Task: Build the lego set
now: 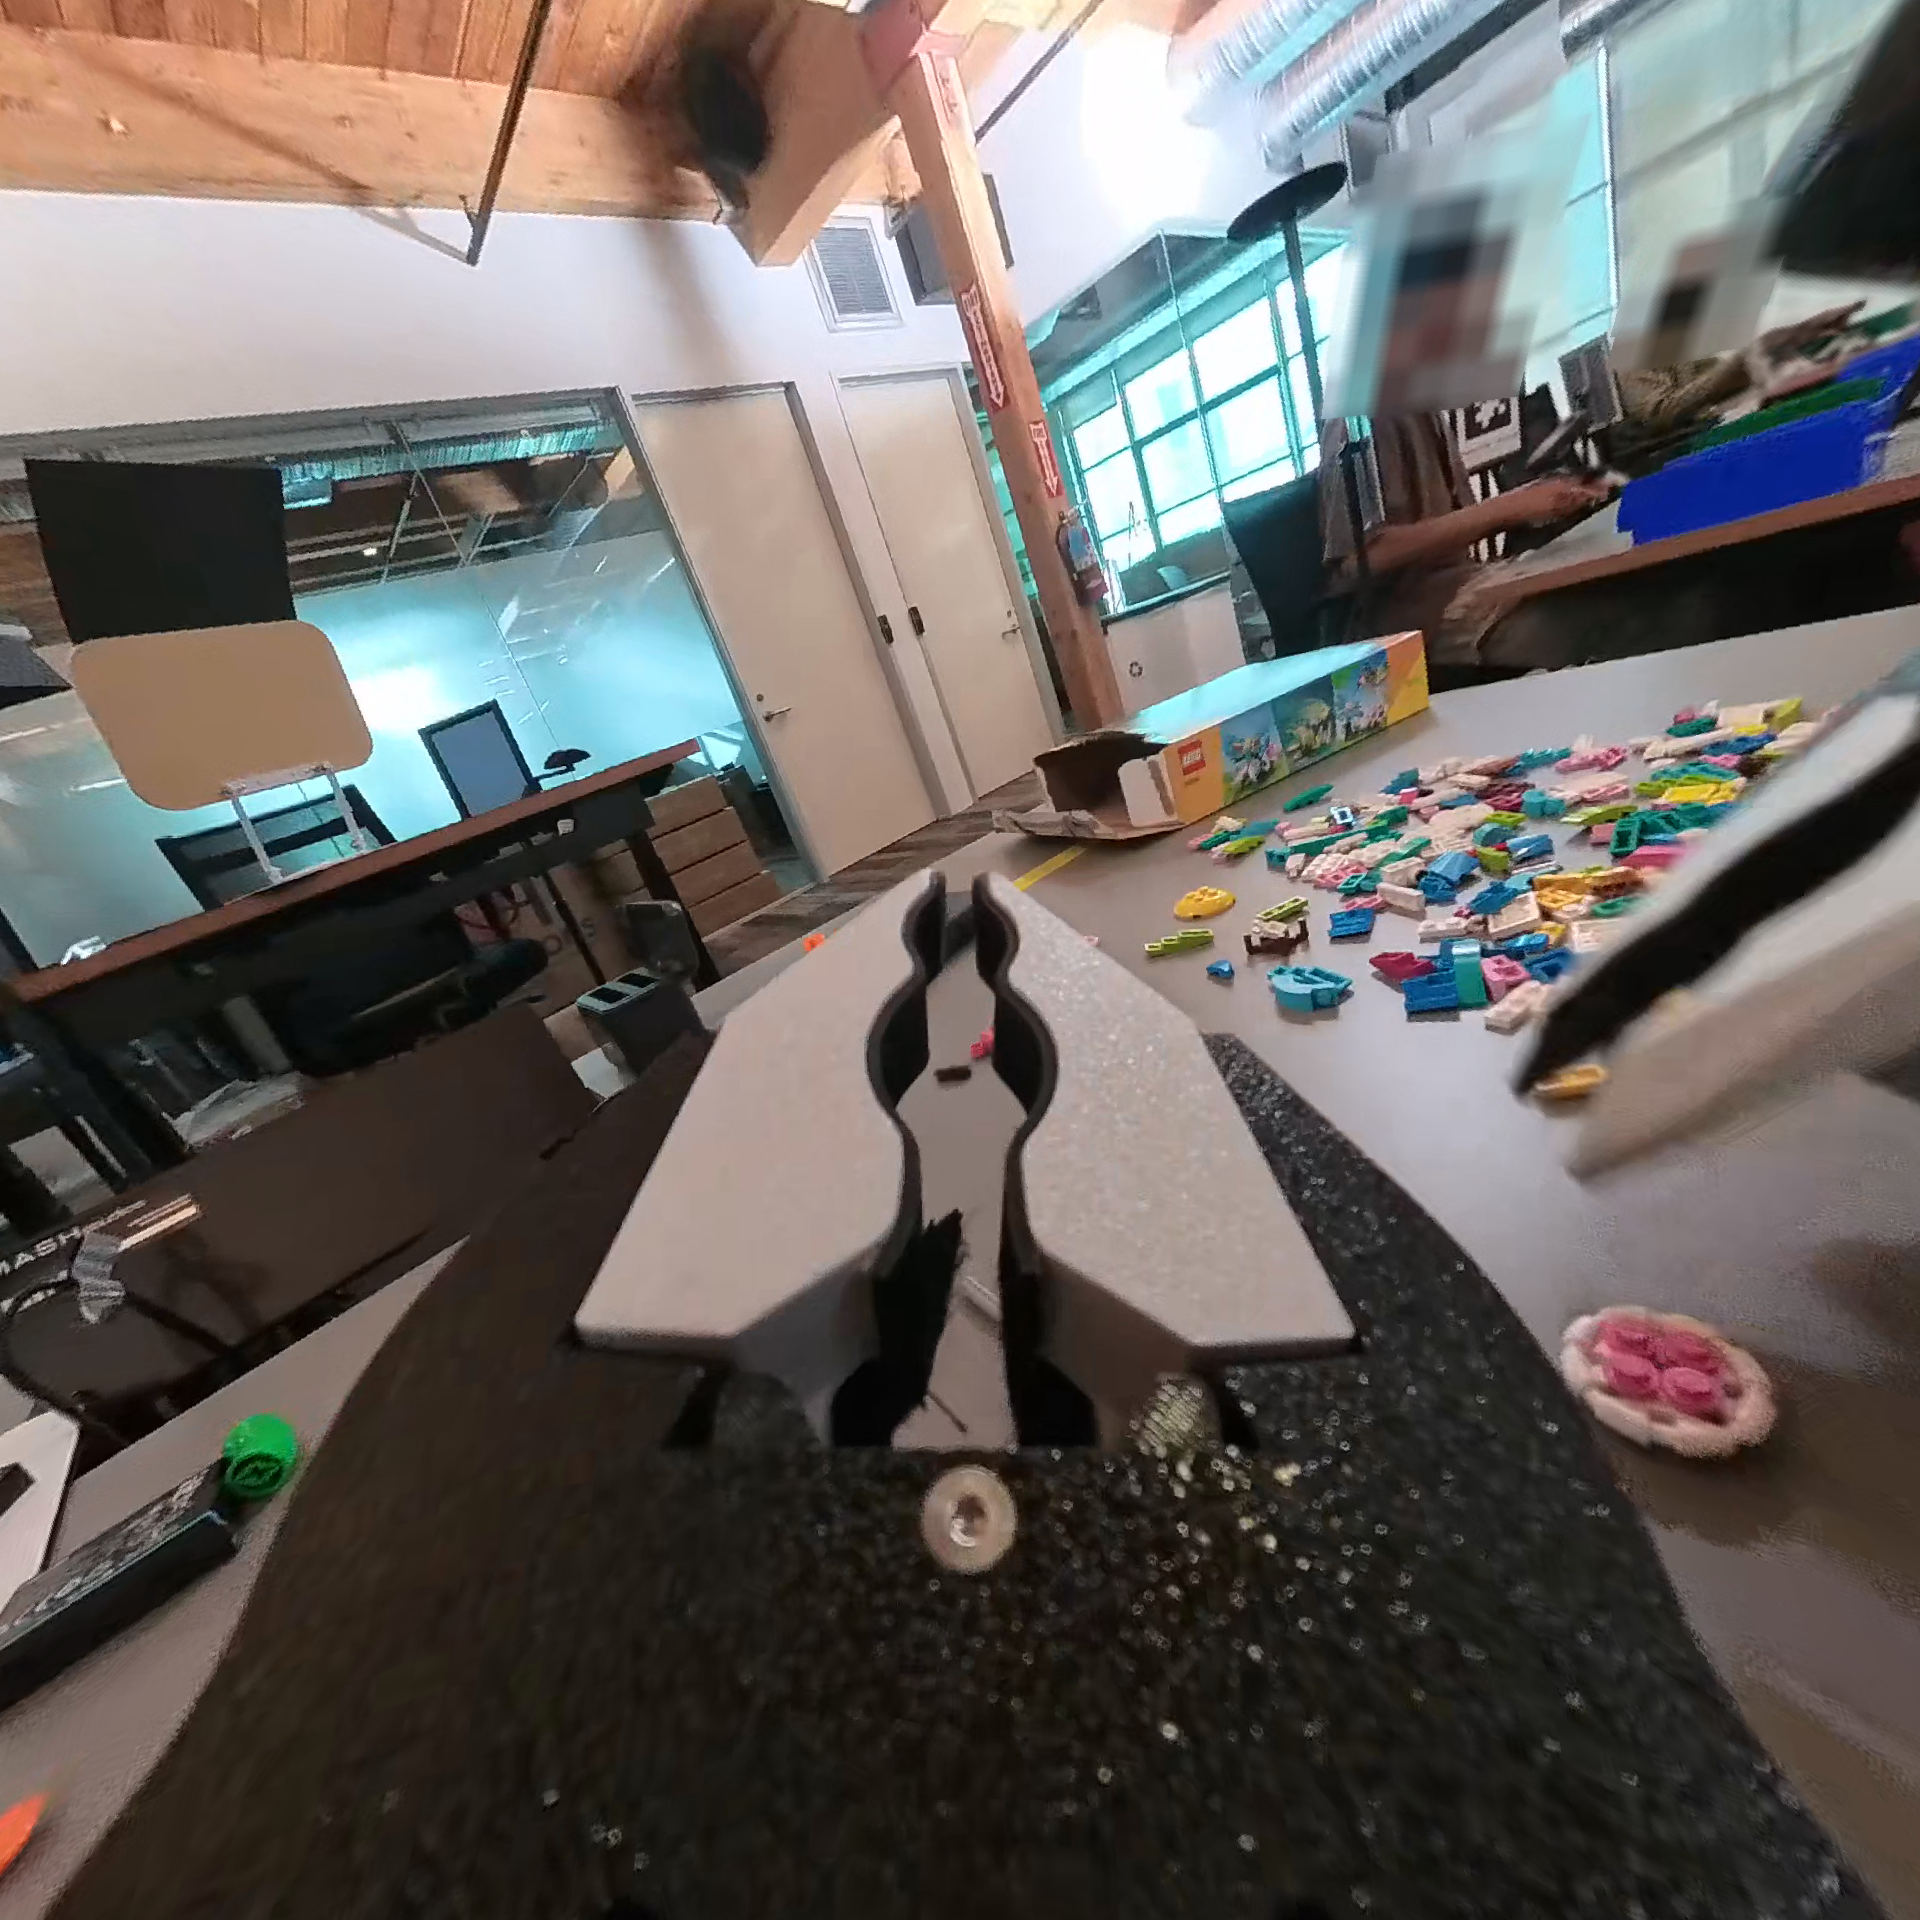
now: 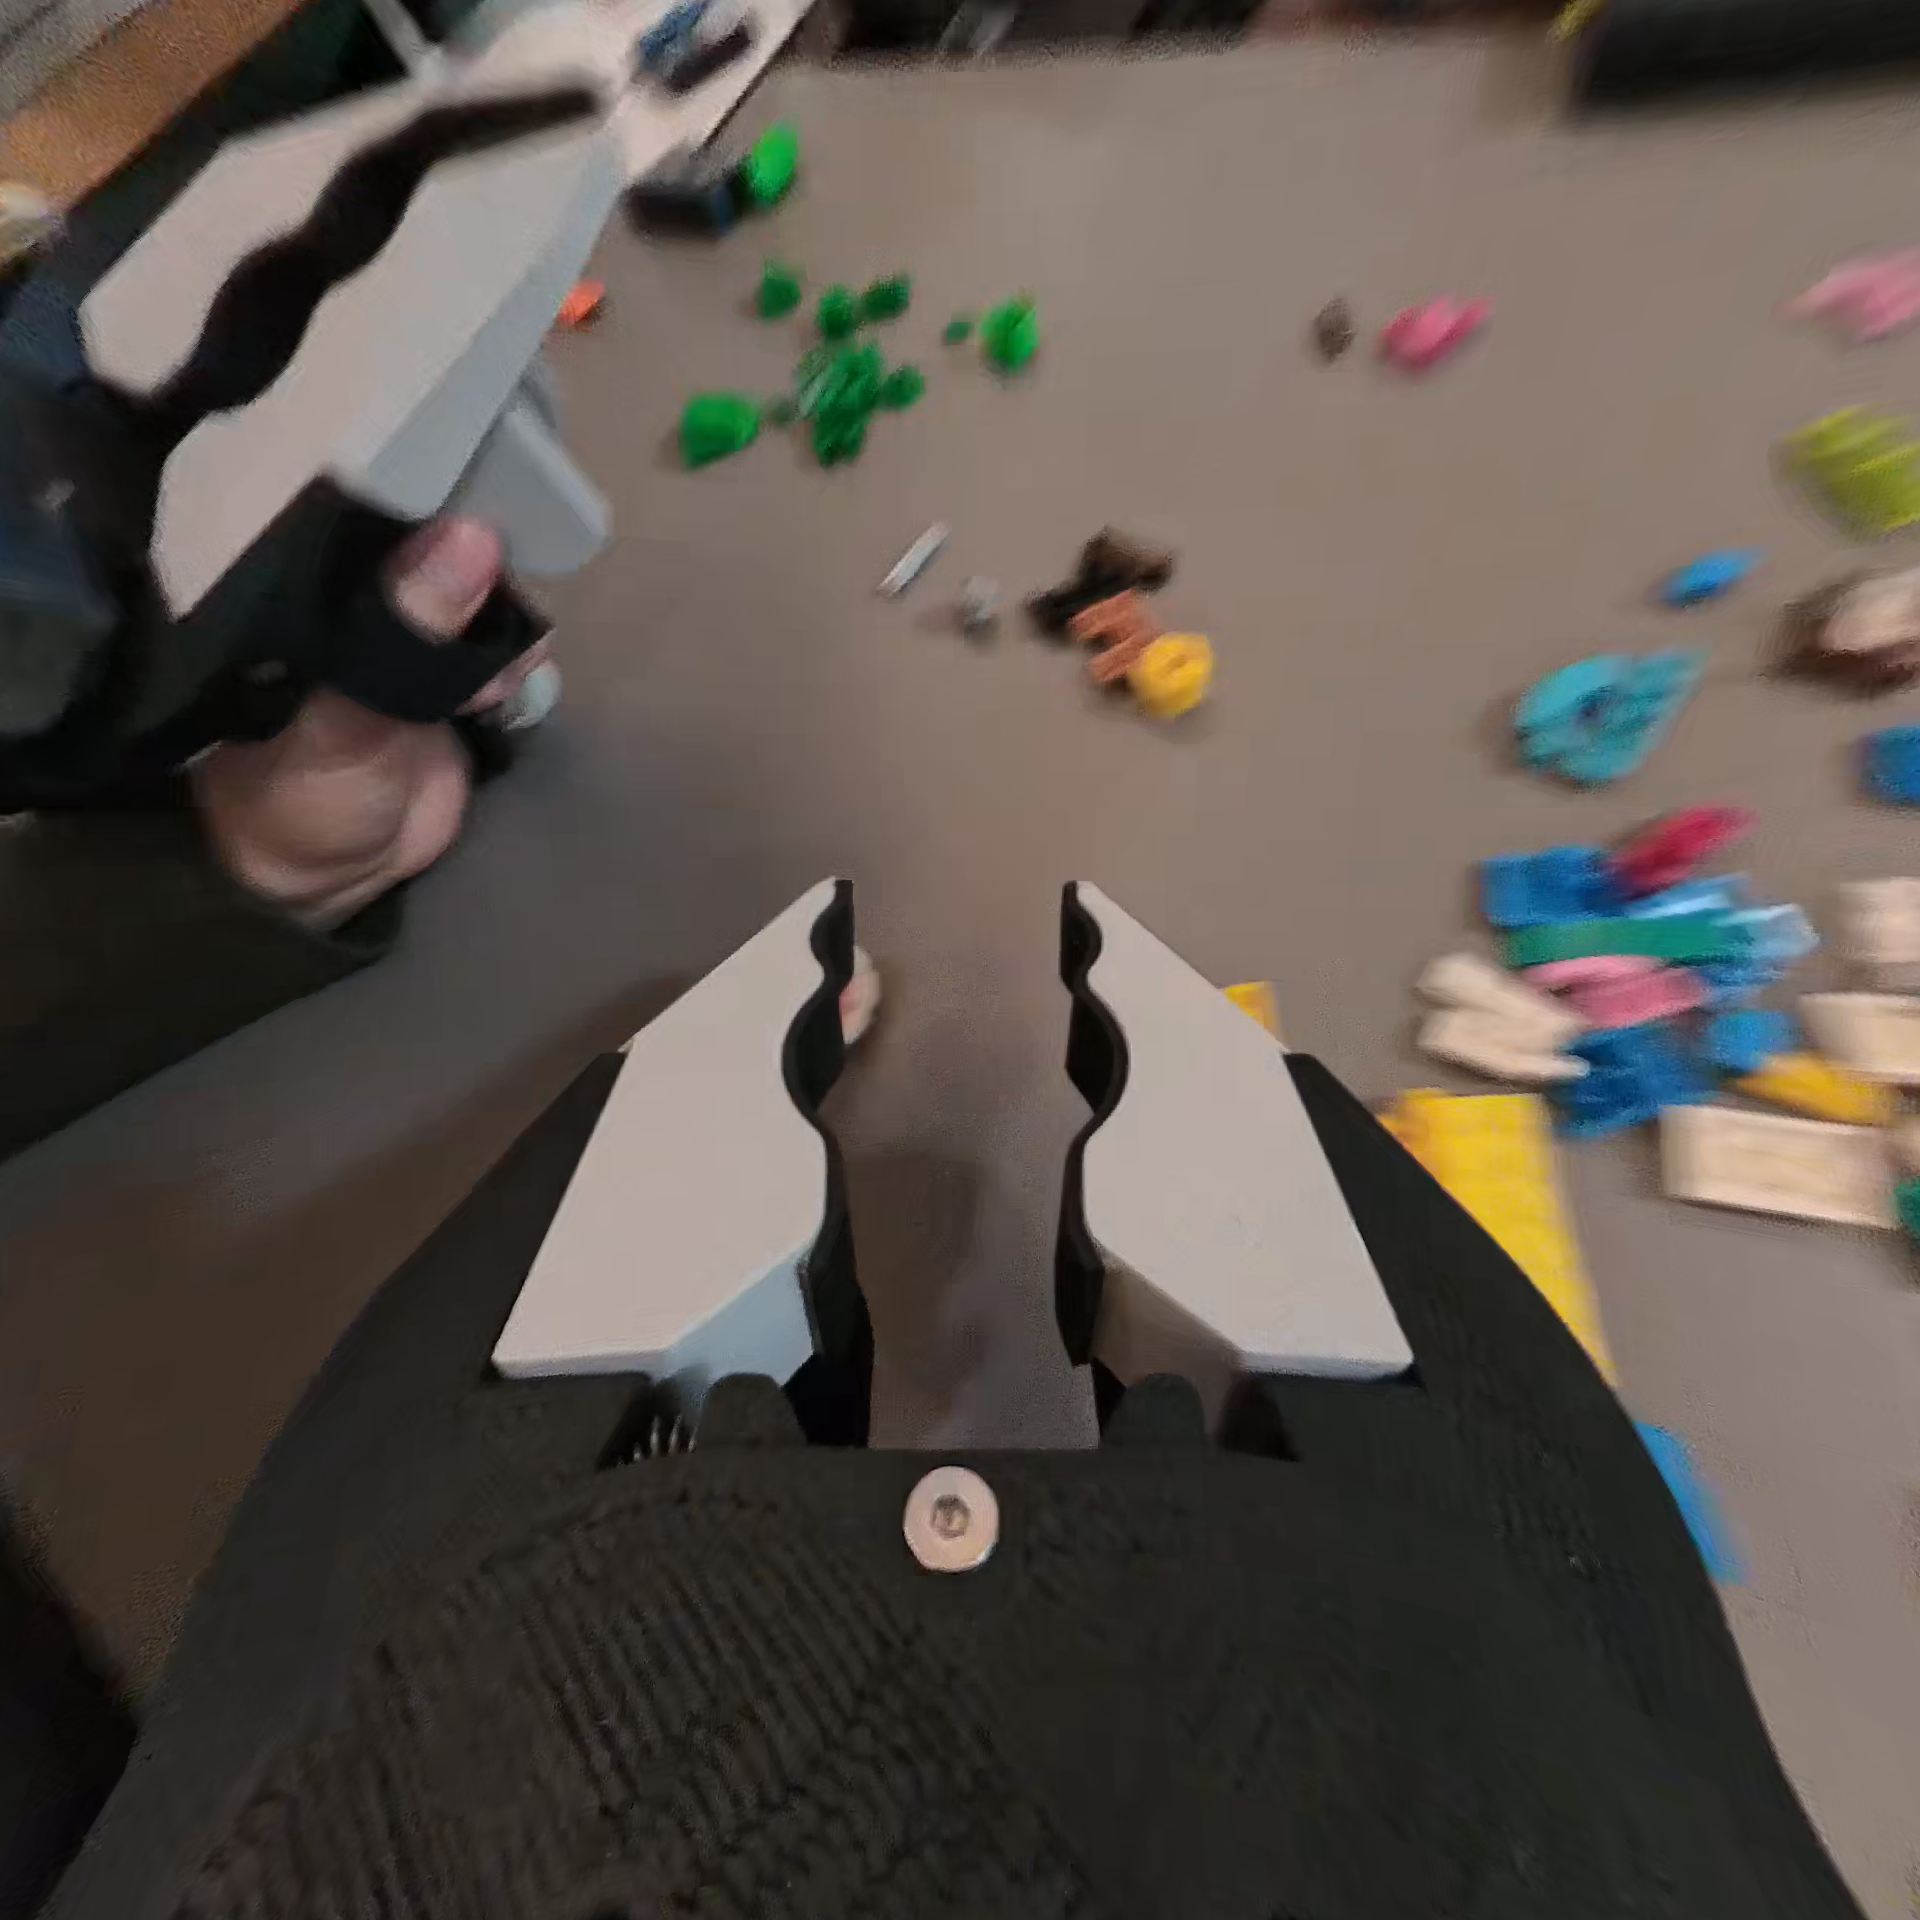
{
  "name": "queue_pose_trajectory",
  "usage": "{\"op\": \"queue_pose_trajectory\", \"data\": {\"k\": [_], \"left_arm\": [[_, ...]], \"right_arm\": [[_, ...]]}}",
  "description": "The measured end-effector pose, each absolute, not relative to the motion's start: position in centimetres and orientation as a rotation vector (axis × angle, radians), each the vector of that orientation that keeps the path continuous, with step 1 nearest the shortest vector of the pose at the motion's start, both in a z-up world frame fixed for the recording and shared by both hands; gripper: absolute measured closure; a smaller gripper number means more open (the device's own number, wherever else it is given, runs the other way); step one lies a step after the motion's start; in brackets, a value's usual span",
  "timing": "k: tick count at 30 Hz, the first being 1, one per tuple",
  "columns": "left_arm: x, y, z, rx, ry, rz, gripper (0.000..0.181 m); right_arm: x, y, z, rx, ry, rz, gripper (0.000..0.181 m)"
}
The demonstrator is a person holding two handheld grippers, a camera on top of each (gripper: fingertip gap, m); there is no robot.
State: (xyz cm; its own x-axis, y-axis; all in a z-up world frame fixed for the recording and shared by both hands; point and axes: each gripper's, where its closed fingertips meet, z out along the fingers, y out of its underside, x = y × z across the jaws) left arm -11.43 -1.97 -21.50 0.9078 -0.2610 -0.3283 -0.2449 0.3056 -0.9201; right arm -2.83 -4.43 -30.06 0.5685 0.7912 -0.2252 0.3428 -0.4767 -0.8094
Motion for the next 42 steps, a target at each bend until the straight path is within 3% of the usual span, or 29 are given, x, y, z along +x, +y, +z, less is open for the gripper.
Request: {"op": "queue_pose_trajectory", "data": {"k": [5,12,22,37,42], "left_arm": [[-10.2,-2.6,-21.3,-1.221,0.538,0.031,0.18],[-8.4,-2.8,-21.9,-1.196,0.647,0.065,0.181],[-6.9,-3.0,-22.6,-1.175,0.75,0.076,0.181],[-6.9,-2.7,-22.9,-1.192,0.757,0.073,0.181],[-7.0,-2.6,-22.9,-1.198,0.749,0.07,0.181]], "right_arm": [[3.9,5.3,-28.0,-2.023,-0.781,0.317,0.169],[2.5,12.5,-30.1,-2.375,-0.864,0.532,0.18],[2.7,13.3,-32.8,-2.689,-1.134,0.235,0.175],[3.3,13.5,-33.6,-2.69,-1.26,-0.006,0.18],[2.0,13.7,-31.7,-2.54,-1.223,0.133,0.18]]}}
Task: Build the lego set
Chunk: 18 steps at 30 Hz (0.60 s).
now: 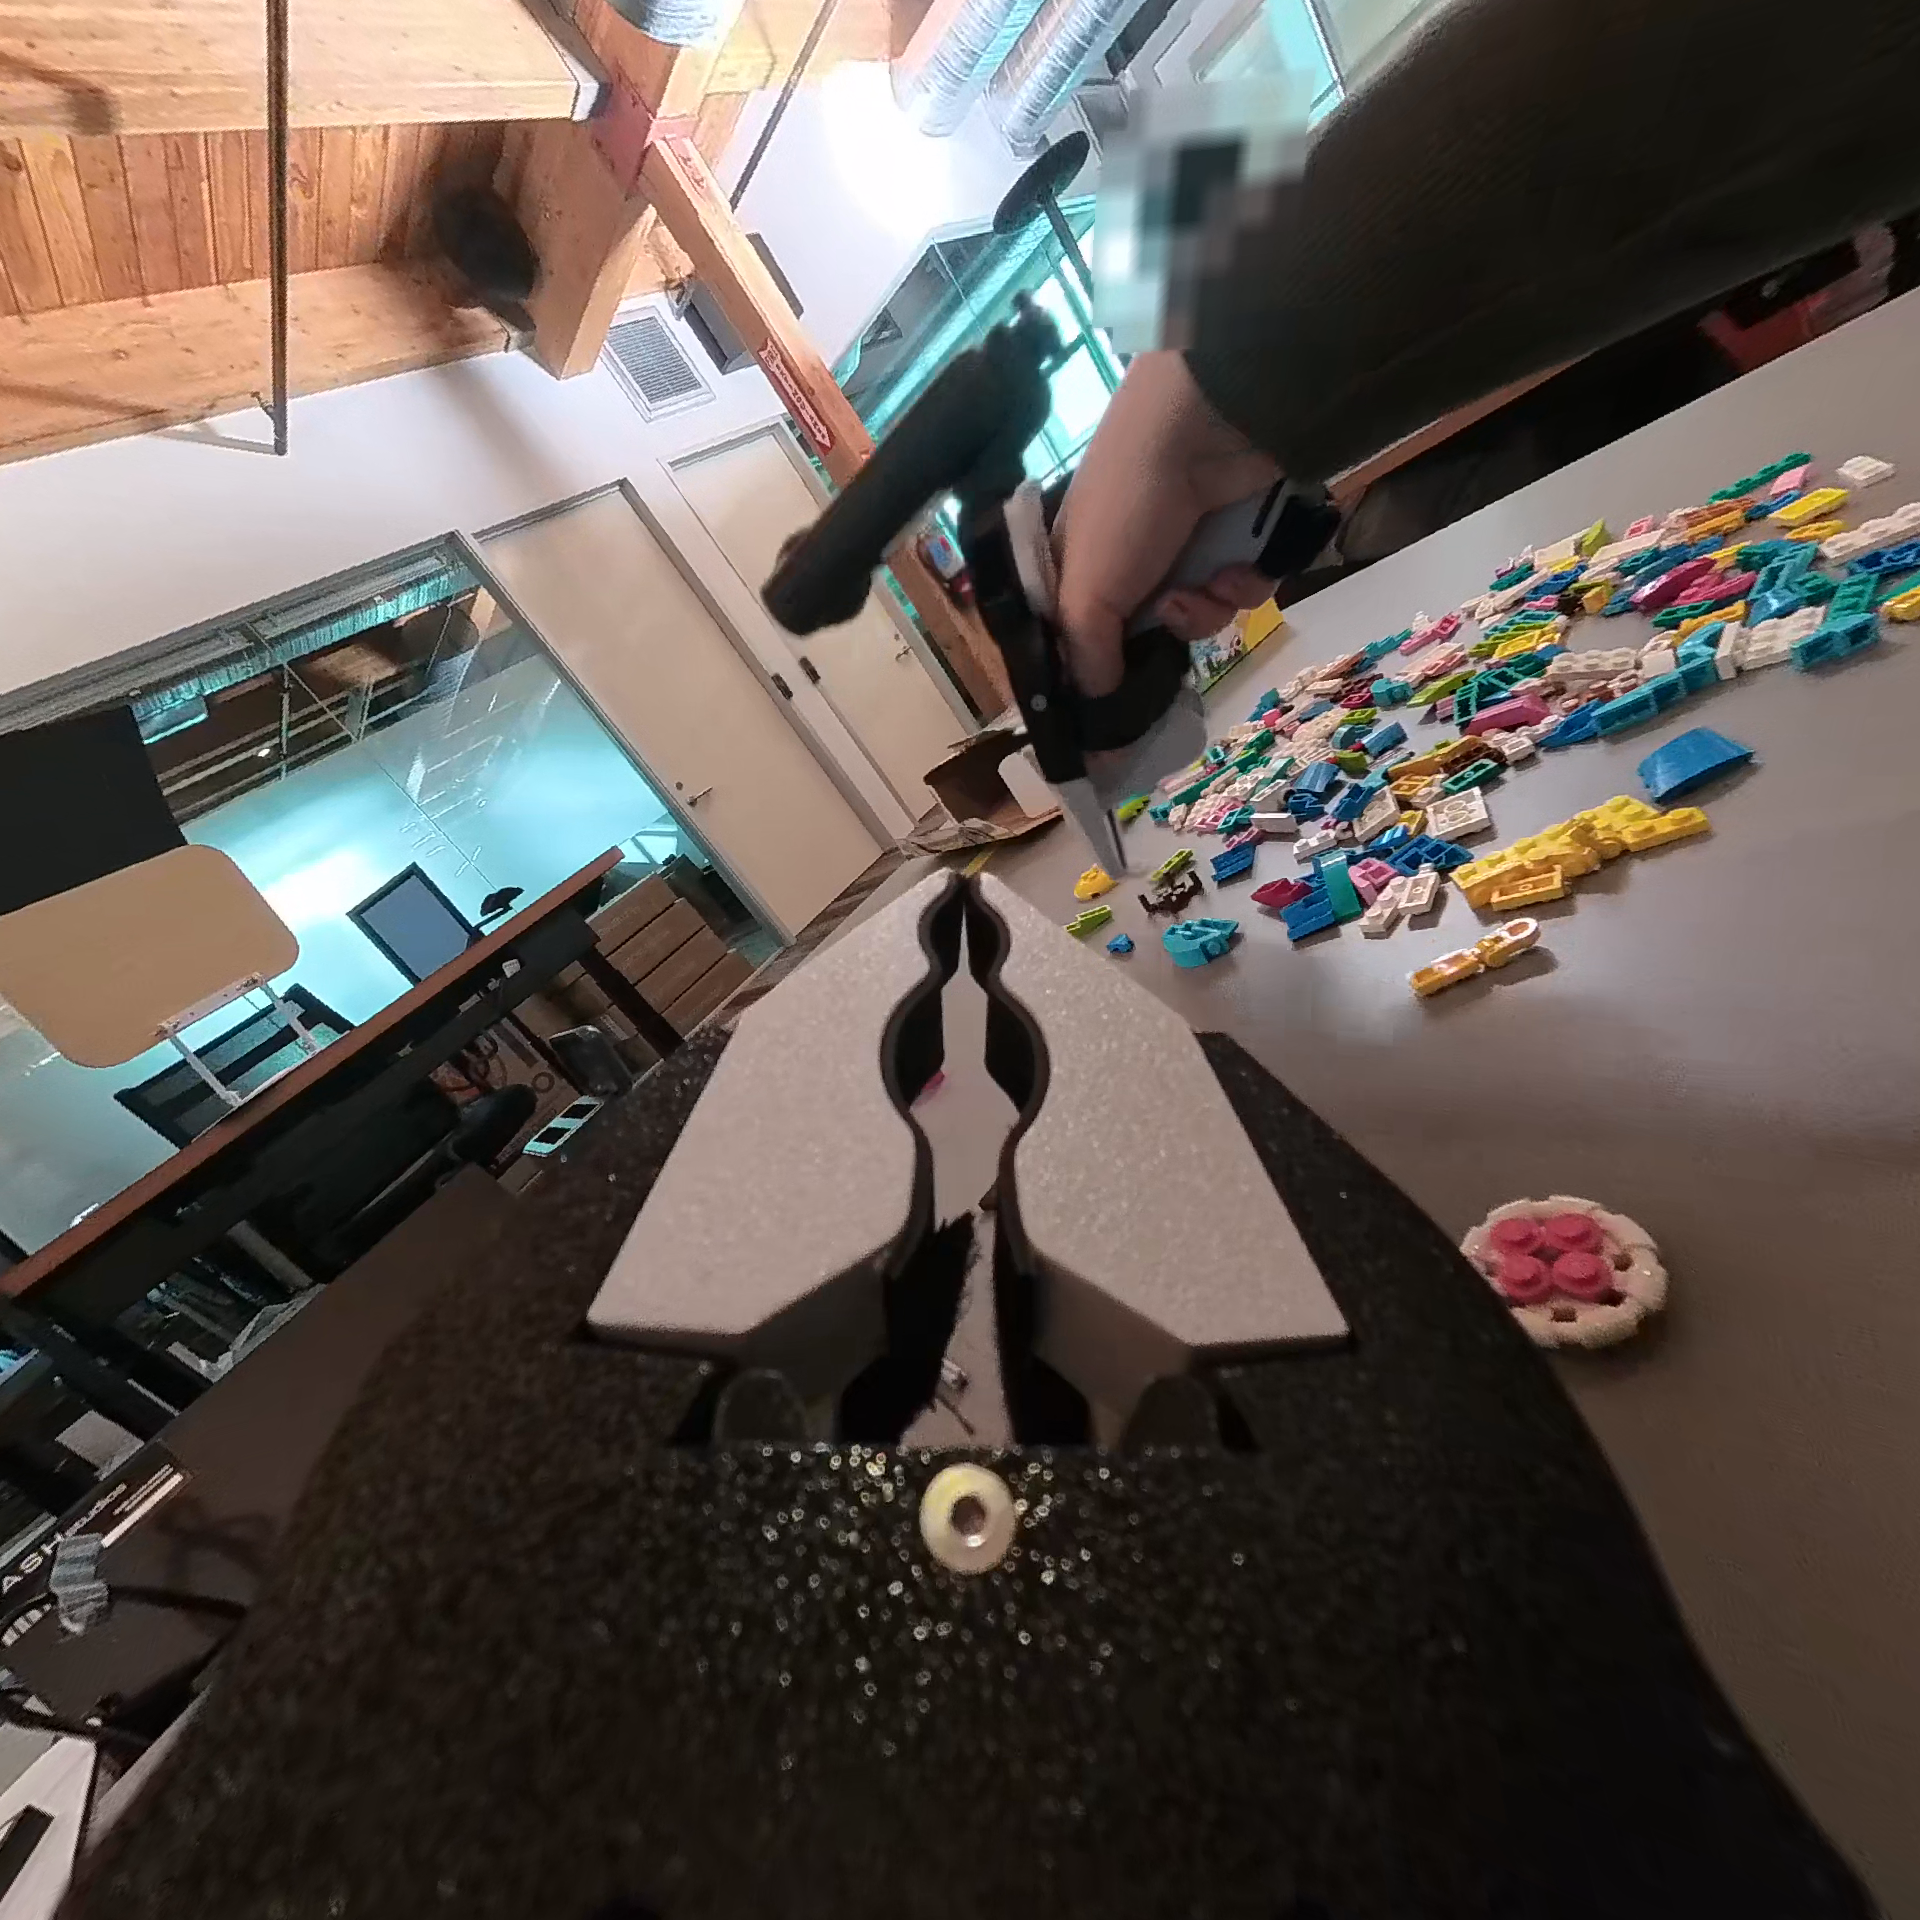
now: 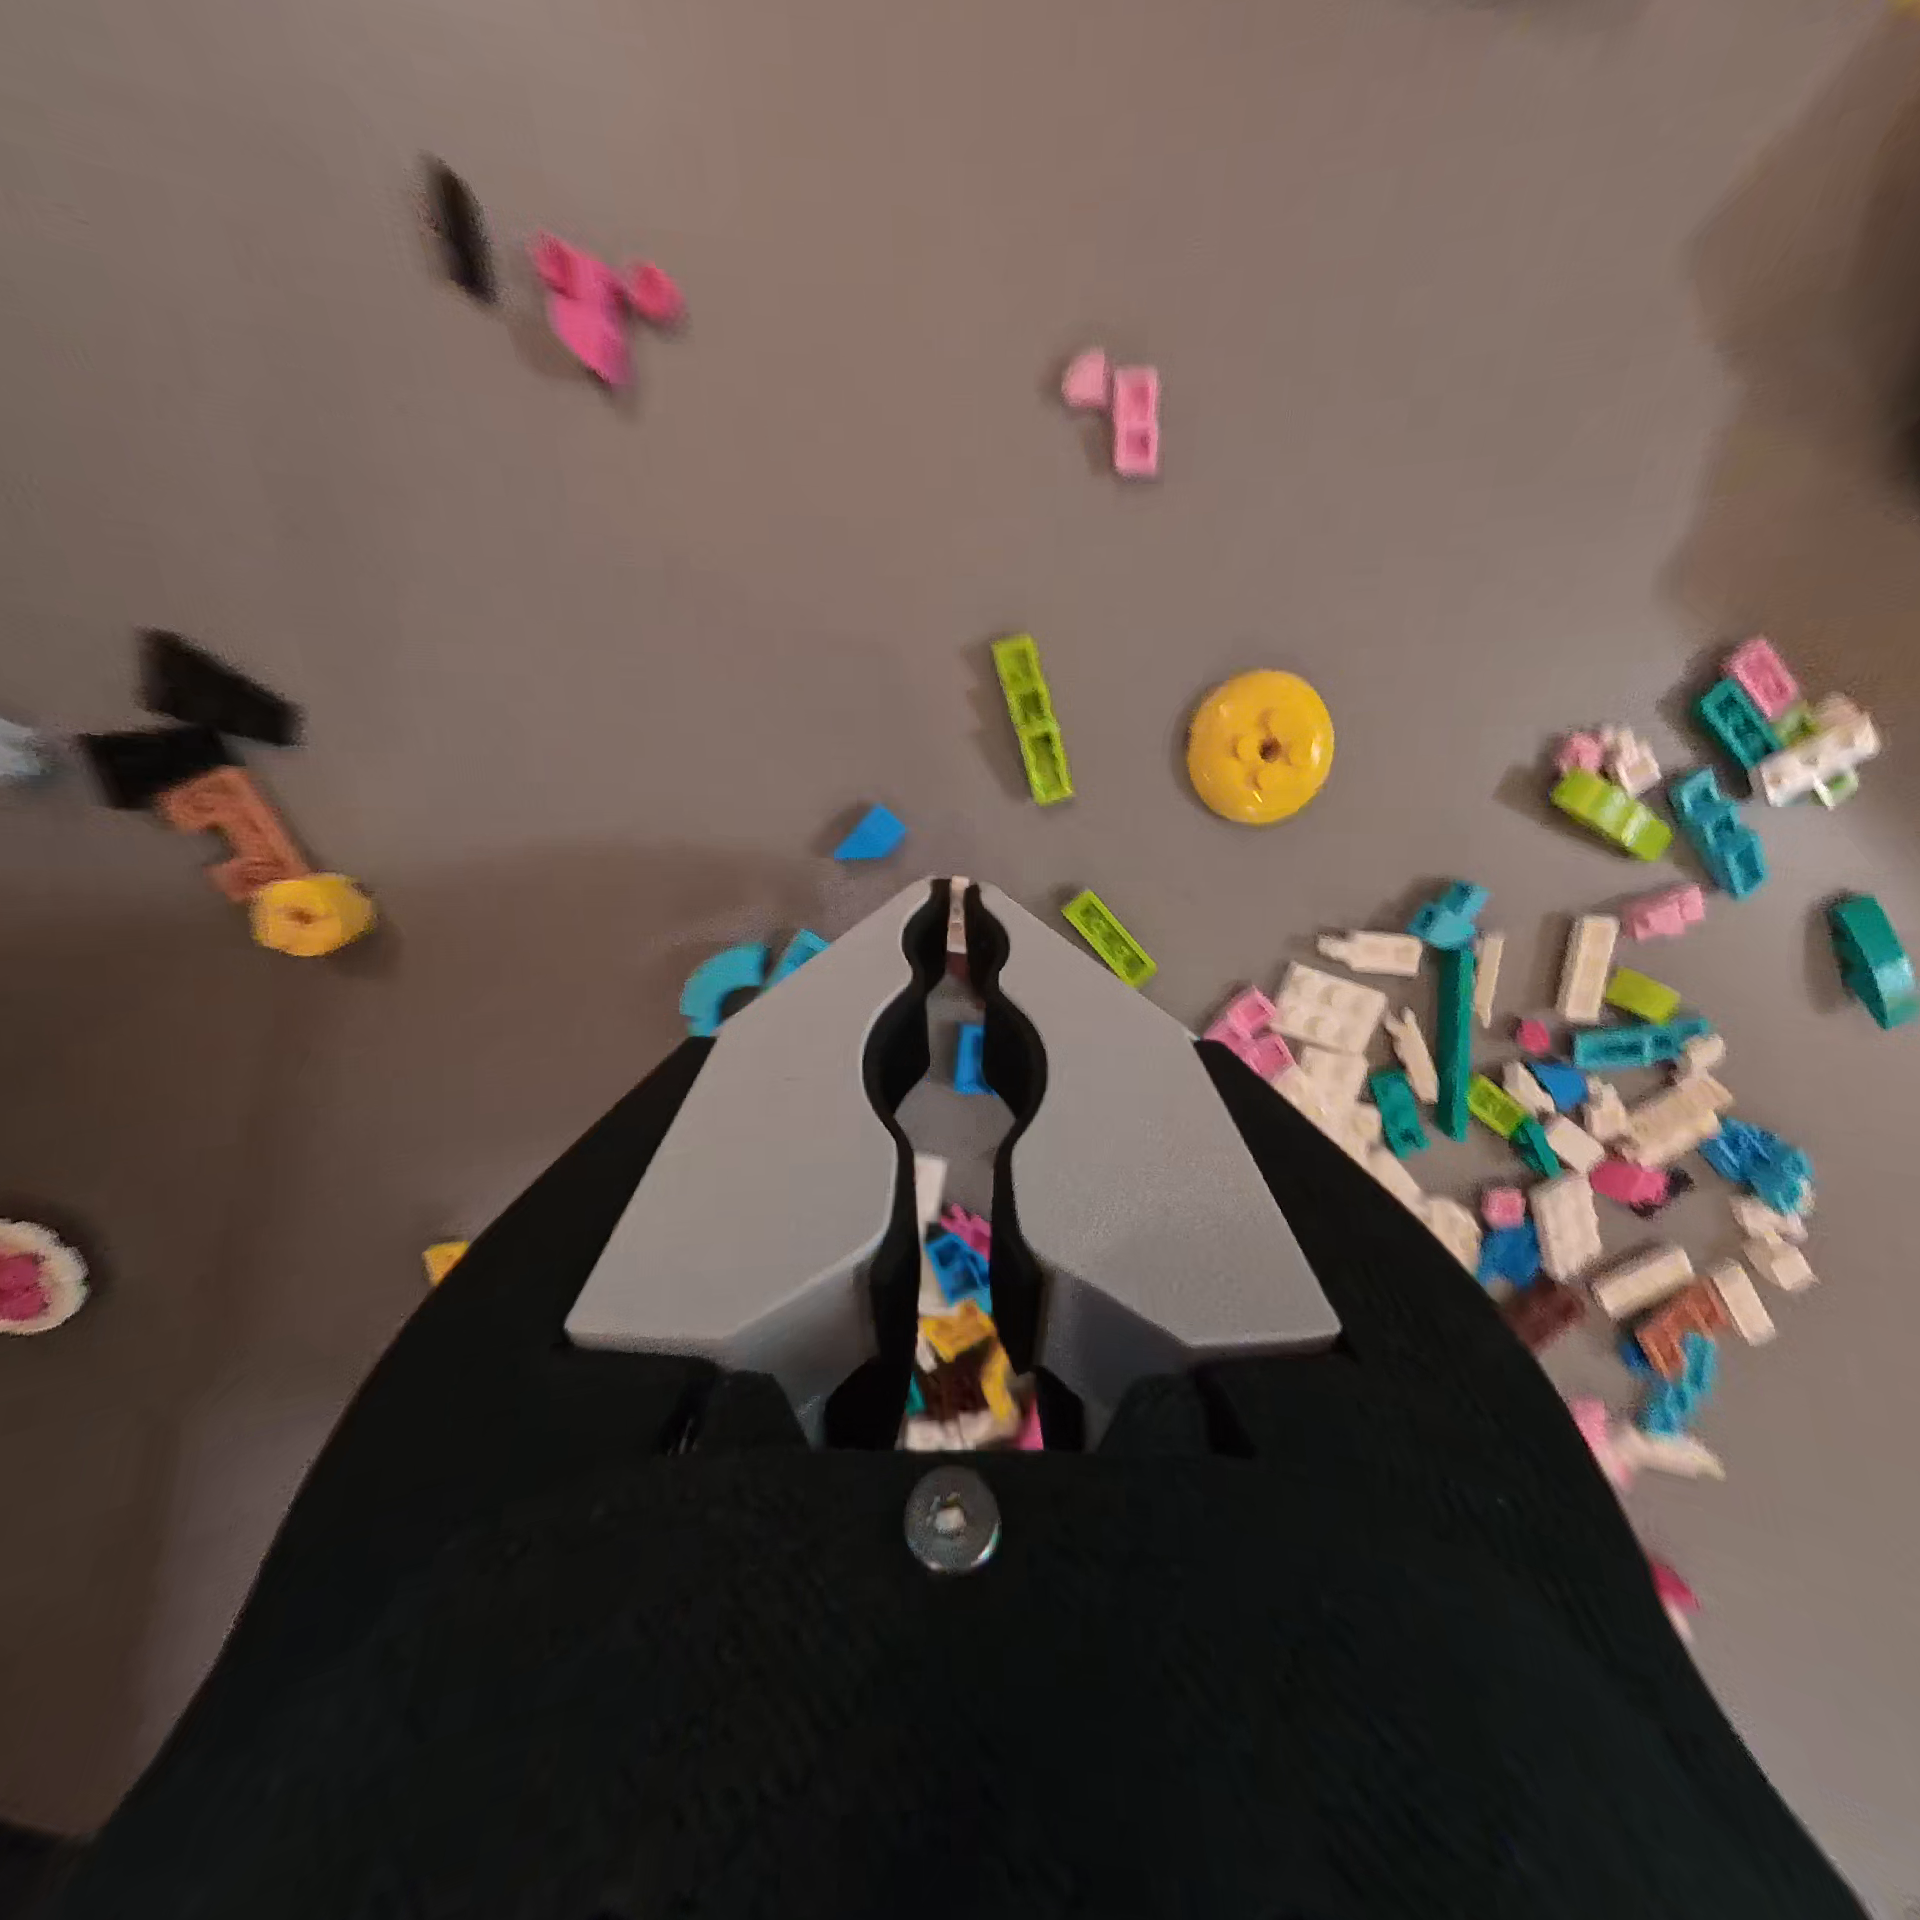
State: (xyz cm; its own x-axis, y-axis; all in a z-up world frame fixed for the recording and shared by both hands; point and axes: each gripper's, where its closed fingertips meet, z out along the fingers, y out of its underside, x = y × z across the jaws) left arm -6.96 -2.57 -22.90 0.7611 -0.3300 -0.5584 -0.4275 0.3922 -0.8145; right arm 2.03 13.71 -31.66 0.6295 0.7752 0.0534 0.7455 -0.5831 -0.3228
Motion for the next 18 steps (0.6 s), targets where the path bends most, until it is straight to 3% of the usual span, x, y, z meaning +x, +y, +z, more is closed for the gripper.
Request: {"op": "queue_pose_trajectory", "data": {"k": [2,6,8,14,18], "left_arm": [[-7.1,-2.6,-22.7,-1.198,0.733,0.061,0.181],[-7.8,-2.5,-22.0,-1.197,0.663,0.015,0.18],[-8.3,-2.6,-21.3,-1.187,0.606,-0.025,0.168],[-9.0,-3.5,-19.5,-1.139,0.499,-0.172,0.136],[-9.1,-4.2,-18.9,-1.082,0.521,-0.086,0.15]], "right_arm": [[-0.3,12.9,-29.8,-2.397,-1.199,0.369,0.18],[-6.7,6.5,-21.9,-1.869,-1.148,1.245,0.18],[-7.6,2.7,-17.8,-1.57,-1.082,1.582,0.18],[-8.9,-4.1,-16.0,-1.222,-0.971,1.998,0.18],[-9.9,-5.4,-17.0,-1.185,-0.946,2.018,0.18]]}}
